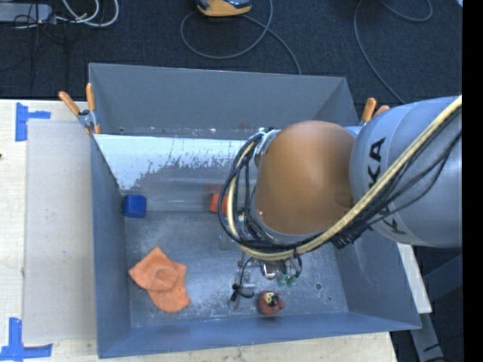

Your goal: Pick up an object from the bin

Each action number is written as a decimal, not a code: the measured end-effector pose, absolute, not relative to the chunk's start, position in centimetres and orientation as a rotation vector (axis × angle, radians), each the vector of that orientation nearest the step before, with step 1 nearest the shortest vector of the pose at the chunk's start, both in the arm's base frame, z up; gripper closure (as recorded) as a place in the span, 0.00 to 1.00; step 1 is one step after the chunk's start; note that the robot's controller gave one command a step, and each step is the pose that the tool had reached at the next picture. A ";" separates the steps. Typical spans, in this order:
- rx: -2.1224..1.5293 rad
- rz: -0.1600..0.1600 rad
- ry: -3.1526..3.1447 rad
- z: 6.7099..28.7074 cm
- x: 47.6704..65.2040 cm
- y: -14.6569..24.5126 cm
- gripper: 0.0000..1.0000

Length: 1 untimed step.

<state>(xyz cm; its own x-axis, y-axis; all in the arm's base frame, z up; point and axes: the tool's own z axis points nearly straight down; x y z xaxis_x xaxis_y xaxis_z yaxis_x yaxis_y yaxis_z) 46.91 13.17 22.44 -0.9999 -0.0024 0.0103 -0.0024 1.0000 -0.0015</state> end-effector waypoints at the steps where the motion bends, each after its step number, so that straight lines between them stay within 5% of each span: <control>1: -0.003 0.001 -3.139 22.8 47.1 13.1 0.00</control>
Offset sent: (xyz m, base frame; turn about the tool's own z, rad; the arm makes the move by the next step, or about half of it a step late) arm 0.0113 0.0808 -0.1544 0.2051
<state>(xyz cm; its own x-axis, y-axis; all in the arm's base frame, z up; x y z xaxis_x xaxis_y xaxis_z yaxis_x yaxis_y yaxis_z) 47.09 13.07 22.81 -1.0000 0.0021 0.0028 0.0021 1.0000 -0.0004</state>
